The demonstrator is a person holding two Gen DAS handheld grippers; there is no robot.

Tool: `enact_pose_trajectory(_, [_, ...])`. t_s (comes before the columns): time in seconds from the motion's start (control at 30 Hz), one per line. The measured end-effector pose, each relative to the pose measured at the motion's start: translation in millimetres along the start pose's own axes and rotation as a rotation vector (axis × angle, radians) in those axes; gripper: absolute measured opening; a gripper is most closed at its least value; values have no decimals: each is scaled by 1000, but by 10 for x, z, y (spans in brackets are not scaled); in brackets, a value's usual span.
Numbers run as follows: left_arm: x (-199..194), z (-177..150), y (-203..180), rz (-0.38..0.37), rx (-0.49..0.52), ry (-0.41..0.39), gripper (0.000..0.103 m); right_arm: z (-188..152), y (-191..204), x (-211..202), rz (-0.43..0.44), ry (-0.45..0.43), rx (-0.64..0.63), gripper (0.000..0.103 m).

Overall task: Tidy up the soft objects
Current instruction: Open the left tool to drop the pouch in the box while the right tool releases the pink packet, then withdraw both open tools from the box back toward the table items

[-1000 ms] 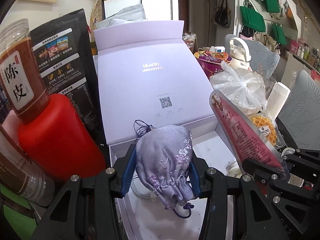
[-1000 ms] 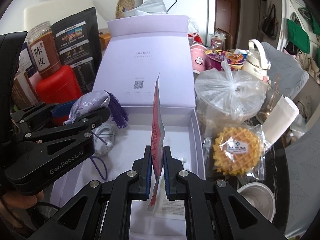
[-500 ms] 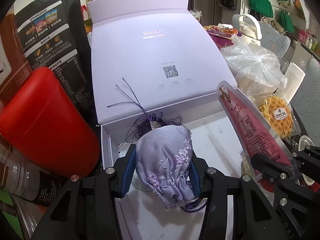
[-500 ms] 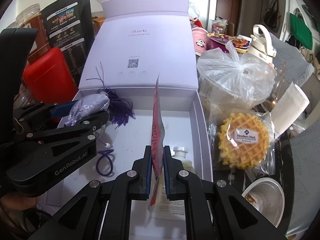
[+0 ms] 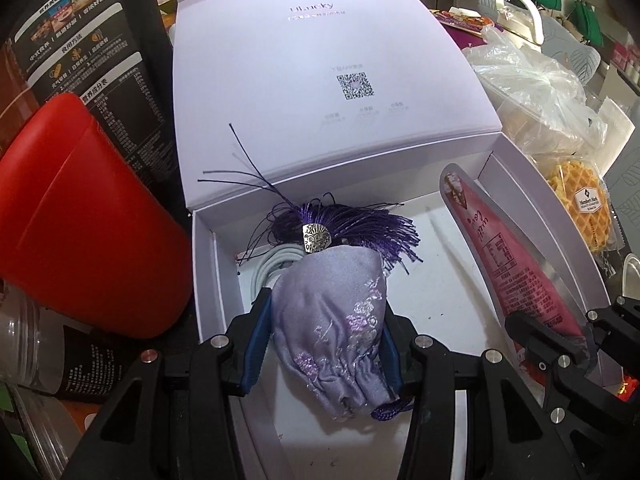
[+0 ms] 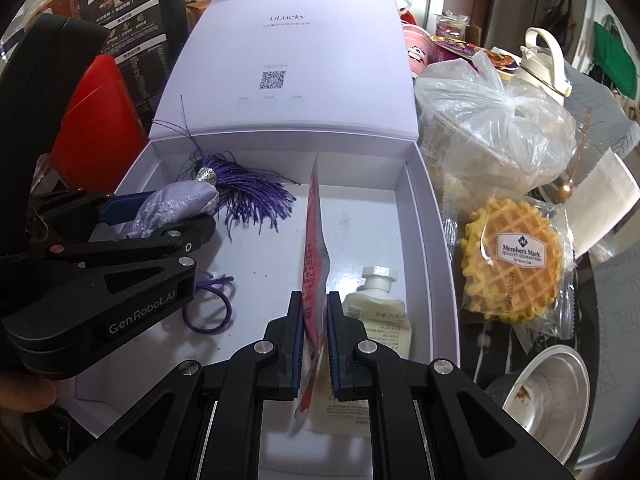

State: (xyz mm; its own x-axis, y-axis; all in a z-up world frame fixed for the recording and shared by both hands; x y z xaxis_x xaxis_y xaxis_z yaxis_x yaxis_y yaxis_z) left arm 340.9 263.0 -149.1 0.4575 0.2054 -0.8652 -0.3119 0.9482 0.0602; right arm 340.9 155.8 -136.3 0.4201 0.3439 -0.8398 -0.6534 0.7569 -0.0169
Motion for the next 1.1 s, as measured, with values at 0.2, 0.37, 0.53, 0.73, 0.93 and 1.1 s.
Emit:
enact_pose_trajectory(0.2, [76,2,-65,24,20,25,48,-33,-2,64,2,22,10,15])
enact_pose_trajectory(0.37, [56,79,-148,19,13,17,58,-30,2,43,20,27,18,42])
enact_pose_trajectory(0.53, [-129,136,-148,35,4,-31,58,12,-85,-60,-19,10,33,42])
enact_pose_trajectory(0.73, [-390,136,-134,31,-6,-86,58,67,-175,-219,-29,-24,61,43])
enact_pose_trajectory(0.93, [-666,193,-82,21,-13,-138,58,125,-137,-411,-30,-68,49,45])
enact_pose_trajectory(1.1, [-925,199,89,22,-20,-192,58,179,-106,-615,-39,-116,41,45])
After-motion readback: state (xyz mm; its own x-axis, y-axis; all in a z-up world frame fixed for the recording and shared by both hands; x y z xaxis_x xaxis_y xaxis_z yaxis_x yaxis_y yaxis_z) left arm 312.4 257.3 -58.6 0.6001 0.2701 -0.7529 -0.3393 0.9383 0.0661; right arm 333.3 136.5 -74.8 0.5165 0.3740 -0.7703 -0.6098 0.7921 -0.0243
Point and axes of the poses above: each gripper's, at about its wrist camera, not at the fingertips, and x roughly the way its jaws point, y to its left, z to its top, the point moved 8 cm from there along x, roughly the way its jaws point, and after that the axes turned 3 degrees about -x, right-handed, at the moved point
